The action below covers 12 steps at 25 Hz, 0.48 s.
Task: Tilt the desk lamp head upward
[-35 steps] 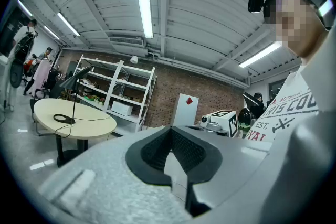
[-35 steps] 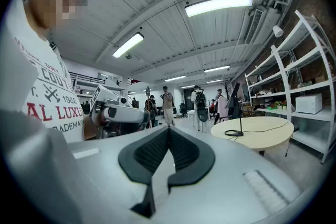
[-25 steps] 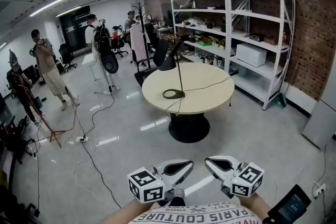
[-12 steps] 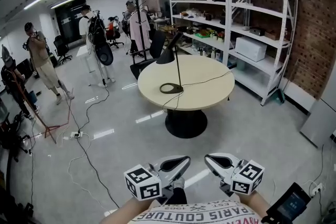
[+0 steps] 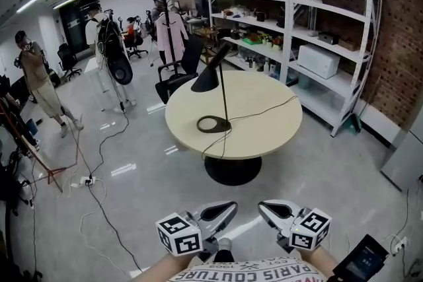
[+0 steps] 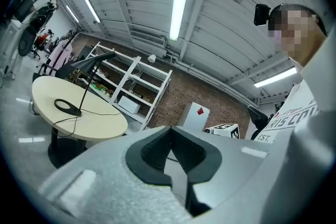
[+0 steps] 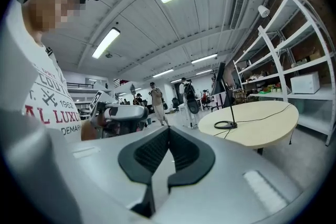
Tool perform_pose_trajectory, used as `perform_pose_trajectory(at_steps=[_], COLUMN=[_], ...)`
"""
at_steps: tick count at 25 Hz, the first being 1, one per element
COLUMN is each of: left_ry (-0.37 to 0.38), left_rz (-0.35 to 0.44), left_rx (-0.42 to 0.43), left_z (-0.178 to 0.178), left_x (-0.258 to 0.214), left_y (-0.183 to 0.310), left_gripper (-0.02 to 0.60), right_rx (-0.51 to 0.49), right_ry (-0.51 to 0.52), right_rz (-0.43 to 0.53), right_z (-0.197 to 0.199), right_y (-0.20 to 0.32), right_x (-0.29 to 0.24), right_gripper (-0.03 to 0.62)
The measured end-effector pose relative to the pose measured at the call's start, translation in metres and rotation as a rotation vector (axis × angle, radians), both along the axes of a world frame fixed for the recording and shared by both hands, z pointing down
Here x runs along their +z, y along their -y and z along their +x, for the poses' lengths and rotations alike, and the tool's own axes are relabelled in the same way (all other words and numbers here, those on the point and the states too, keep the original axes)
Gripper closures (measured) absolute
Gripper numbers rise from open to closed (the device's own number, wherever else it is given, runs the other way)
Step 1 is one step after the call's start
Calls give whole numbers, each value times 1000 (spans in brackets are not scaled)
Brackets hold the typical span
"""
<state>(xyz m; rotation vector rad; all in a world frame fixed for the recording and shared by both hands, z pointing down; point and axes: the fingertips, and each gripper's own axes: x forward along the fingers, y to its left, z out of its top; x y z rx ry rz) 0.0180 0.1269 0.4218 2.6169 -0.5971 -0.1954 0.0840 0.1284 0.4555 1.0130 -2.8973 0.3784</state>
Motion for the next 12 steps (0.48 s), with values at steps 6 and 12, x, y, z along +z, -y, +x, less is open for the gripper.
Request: perform_pose_trajectory(at_steps=[6,12], left_ry=[-10,-11], left_rz=[-44,-18], left_rx=[3,-13], left_z=[-18,-43], left_x=[3,-5], left_y=[118,228], left_gripper=[581,581], right_rx=[20,24], right_ry=[-8,-4], right_rz=[-37,-8], right_z=[-13,-31], right_y=[114,225], right_x=[9,0], right_gripper=[591,591])
